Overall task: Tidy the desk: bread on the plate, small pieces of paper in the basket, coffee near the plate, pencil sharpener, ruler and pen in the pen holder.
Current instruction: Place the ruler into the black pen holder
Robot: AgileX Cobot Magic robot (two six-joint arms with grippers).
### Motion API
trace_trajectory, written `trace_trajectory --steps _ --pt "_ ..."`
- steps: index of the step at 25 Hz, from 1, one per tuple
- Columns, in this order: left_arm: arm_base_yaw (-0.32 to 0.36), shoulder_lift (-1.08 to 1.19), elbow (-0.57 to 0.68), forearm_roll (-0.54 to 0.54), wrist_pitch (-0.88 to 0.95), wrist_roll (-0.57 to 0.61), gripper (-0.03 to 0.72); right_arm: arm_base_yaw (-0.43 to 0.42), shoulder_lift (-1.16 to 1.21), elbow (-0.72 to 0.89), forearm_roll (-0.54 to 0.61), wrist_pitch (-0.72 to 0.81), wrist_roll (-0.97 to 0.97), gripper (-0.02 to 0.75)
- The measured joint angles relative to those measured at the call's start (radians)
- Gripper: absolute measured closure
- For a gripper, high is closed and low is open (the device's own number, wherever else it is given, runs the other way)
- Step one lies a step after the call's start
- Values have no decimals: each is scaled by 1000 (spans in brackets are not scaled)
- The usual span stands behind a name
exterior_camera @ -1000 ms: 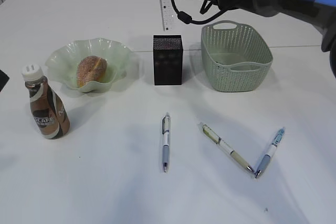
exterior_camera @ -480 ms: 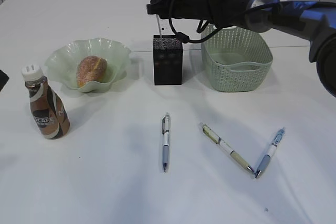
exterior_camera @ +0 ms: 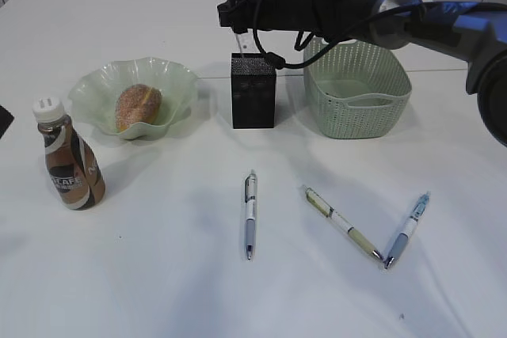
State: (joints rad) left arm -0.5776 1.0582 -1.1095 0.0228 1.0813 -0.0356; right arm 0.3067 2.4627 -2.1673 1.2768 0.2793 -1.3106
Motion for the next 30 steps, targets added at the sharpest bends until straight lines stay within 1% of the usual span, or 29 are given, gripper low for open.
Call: trace_trajectory --steps 2,6,9,14,15,16,17,18,20,22,23,25,26,27,29,30 --pt "0 0 0 0 0 0 348 0 0 0 0 2 -4 239" --pt "0 0 0 0 0 0 348 0 0 0 0 7 -6 235" --pt "0 0 0 0 0 0 348 -1 0 0 -32 70 -48 234" --pt "0 0 0 0 0 0 348 -1 -10 0 -80 244 -81 234" --pt "0 0 0 0 0 0 348 -1 -10 0 -80 244 -81 234" --pt "0 0 0 0 0 0 348 -1 -21 0 -103 317 -86 234" --pt "0 0 0 0 0 0 348 -1 -21 0 -103 317 -86 234" --pt "0 0 0 0 0 0 348 -1 -32 0 -145 389 -86 234" --pt "0 0 0 0 0 0 348 -1 -48 0 -181 477 -86 234" --pt "0 0 0 0 0 0 348 -4 -71 0 -233 609 -81 234" --pt "0 0 0 0 0 0 348 -4 -77 0 -243 635 -72 234" --pt "0 0 0 0 0 0 348 -4 -107 0 -321 755 -27 233" --pt "0 0 0 0 0 0 348 -4 -109 0 -334 763 -24 233" --pt "0 0 0 0 0 0 348 -4 -130 -2 -406 840 16 233" --pt "0 0 0 0 0 0 348 -4 -148 -2 -486 902 64 233" --pt "0 0 0 0 0 0 348 -4 -148 -2 -486 902 64 233"
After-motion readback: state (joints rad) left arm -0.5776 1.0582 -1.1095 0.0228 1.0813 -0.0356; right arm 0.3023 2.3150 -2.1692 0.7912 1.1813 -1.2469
